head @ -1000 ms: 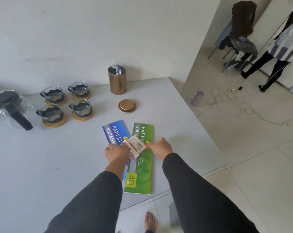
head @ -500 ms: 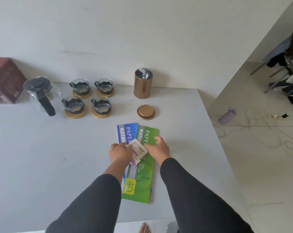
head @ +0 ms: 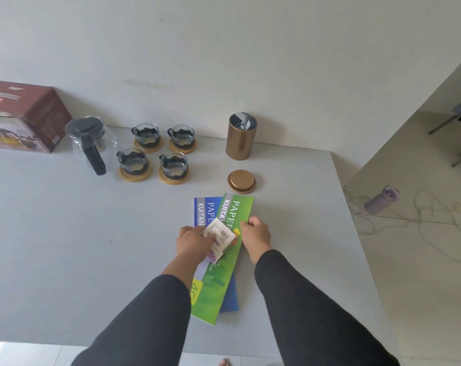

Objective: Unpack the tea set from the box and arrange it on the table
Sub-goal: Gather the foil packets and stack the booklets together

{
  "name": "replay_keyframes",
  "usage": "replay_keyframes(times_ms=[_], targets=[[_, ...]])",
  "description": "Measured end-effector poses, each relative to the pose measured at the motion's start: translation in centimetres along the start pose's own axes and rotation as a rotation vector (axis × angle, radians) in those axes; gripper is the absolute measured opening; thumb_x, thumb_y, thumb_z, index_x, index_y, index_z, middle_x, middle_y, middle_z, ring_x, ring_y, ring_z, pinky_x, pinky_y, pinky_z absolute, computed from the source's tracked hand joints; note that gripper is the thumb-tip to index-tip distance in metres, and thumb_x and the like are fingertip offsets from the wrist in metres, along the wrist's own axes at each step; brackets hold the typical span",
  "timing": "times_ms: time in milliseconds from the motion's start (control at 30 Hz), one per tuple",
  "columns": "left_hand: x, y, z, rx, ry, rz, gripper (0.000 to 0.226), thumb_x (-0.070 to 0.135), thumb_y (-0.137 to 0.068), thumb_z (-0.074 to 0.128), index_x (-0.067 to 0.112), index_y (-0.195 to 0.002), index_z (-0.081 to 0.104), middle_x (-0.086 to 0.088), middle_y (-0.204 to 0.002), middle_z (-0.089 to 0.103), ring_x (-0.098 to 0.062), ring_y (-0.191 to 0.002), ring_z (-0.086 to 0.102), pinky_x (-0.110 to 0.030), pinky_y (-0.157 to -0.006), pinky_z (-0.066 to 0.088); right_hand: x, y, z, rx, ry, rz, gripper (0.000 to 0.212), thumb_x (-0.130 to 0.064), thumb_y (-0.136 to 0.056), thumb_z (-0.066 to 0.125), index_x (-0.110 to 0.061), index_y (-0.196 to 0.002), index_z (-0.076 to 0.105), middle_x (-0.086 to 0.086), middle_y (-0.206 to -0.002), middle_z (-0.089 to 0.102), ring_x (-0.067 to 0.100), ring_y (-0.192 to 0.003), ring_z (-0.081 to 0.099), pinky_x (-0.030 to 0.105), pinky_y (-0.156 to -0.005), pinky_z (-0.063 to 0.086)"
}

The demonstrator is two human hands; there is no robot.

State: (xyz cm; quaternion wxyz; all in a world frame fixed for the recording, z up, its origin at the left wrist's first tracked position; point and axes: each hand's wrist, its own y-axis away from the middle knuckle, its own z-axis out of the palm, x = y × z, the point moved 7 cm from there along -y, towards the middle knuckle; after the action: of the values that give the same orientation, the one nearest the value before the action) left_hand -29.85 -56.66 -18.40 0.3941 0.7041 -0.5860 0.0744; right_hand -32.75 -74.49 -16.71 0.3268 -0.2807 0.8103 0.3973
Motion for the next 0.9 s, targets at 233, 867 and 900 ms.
replay_keyframes(times_ms=[233, 867, 900], targets=[[-0.4, 0.7, -0.7, 0.075, 0.225, -0.081, 0.047, 0.031, -0.092, 0.052, 0.013, -0.136, 0.047, -0.007, -0.138, 0.038, -0.02, -0.115, 0.053, -0.025, -0.096, 0.037, -3.7, -0.1, 2.2, -0.222, 0.085, -0.159, 0.027, -0.008, -0.092, 0.04, -0.016, -0.105, 0.063, 0.004, -0.094, 0.064, 0.018, -0.078, 0.052, 0.026, -0.069, 0.042], [-1.4, 0.0, 0.4, -0.171, 0.112, -0.226, 0.038, 0.027, -0.077, 0.071, 0.007, -0.106, 0.06, -0.008, -0.102, 0.066, -0.02, -0.087, 0.062, -0.025, -0.06, 0.047, 1.1, 2.1, 3.5, -0.188, 0.198, 0.218, 0.038, -0.029, -0.076, 0.071, -0.005, -0.105, 0.066, 0.012, -0.106, 0.069, 0.025, -0.096, 0.067, 0.032, -0.082, 0.055], [-1.4, -0.1, 0.4, -0.204, 0.105, -0.217, 0.037, 0.026, -0.077, 0.072, 0.007, -0.105, 0.059, -0.008, -0.103, 0.066, -0.021, -0.087, 0.062, -0.026, -0.061, 0.046, 1.3, 2.4, 3.4, -0.19, 0.177, 0.24, 0.039, -0.03, -0.076, 0.072, -0.006, -0.106, 0.065, 0.011, -0.106, 0.069, 0.025, -0.097, 0.067, 0.032, -0.081, 0.054]])
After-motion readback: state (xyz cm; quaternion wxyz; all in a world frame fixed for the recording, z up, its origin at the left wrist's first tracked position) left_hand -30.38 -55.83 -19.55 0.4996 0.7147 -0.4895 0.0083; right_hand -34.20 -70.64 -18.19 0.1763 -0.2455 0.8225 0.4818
